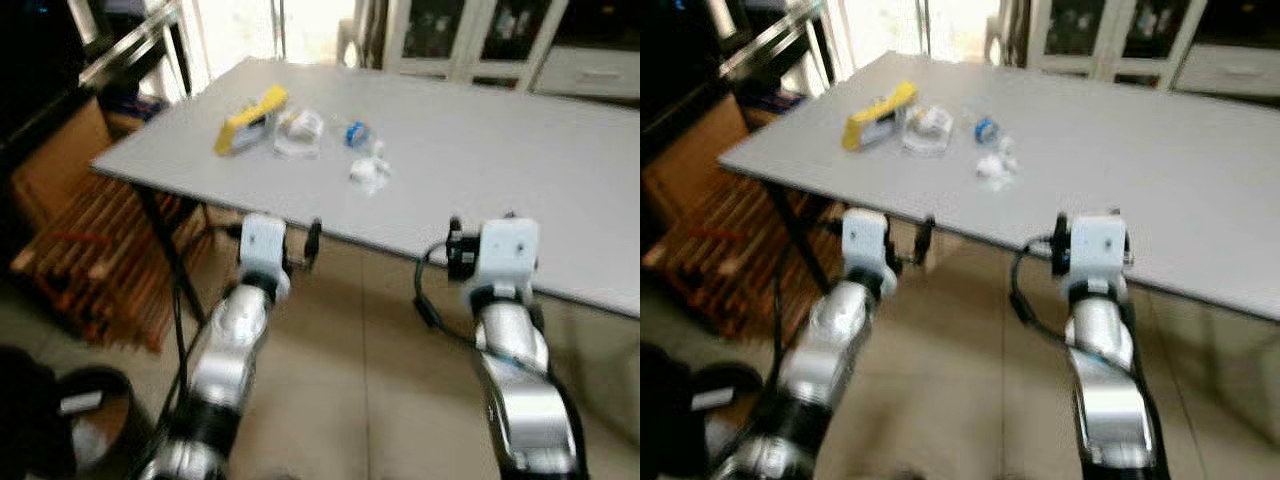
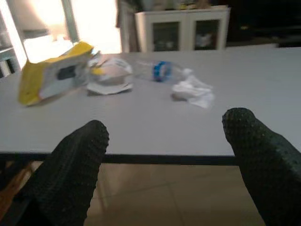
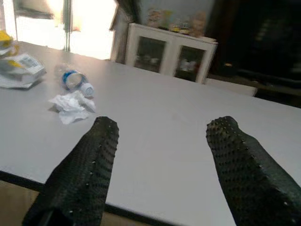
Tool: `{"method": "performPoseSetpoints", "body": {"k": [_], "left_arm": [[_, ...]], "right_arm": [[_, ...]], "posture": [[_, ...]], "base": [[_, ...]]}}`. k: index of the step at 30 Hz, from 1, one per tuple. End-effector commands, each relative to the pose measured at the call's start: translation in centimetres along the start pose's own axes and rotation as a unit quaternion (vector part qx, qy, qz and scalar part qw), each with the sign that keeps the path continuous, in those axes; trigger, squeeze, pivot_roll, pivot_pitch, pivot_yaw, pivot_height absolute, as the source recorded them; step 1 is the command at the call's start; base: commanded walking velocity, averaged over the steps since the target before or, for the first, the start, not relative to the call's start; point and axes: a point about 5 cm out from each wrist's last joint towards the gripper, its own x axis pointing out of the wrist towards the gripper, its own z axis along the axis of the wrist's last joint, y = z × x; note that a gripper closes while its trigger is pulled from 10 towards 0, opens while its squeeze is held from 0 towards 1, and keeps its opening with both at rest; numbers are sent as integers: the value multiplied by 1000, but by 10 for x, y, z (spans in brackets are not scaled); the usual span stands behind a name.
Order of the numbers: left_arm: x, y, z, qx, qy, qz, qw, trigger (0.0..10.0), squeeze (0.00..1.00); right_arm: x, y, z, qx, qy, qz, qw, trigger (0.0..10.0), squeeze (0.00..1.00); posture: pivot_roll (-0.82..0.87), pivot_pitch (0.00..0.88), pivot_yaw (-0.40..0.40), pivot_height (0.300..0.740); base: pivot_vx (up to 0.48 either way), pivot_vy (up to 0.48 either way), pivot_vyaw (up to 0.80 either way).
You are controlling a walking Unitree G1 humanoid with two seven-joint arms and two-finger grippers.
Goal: Picking trash to rubbish bin
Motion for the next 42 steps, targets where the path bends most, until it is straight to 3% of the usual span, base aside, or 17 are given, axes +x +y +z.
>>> {"method": "performPoseSetpoints", "body": {"k": [1, 8, 39, 42], "left_arm": [[1, 1, 3, 9, -6, -10, 1000, 10000, 0], [0, -3, 5, 19, -14, -38, 999, 10000, 0], [1, -4, 4, 19, -14, -58, 998, 10000, 0], [1, -3, 4, 21, -13, -54, 998, 10000, 0]], "right_arm": [[1, 0, 5, 4, -11, -4, 1000, 10000, 0], [1, 1, 5, 4, -12, -6, 1000, 10000, 0], [1, -1, 1, 2, -10, -23, 1000, 10000, 0], [2, -1, 1, 6, -6, -23, 1000, 10000, 0]], "posture": [[-87, 32, 13, 740], [-84, 30, 17, 740], [-87, 25, 38, 740], [-85, 24, 37, 740]], "base": [[0, 0, 0], [92, 0, 0], [471, 0, 0], [0, 0, -231]]}}
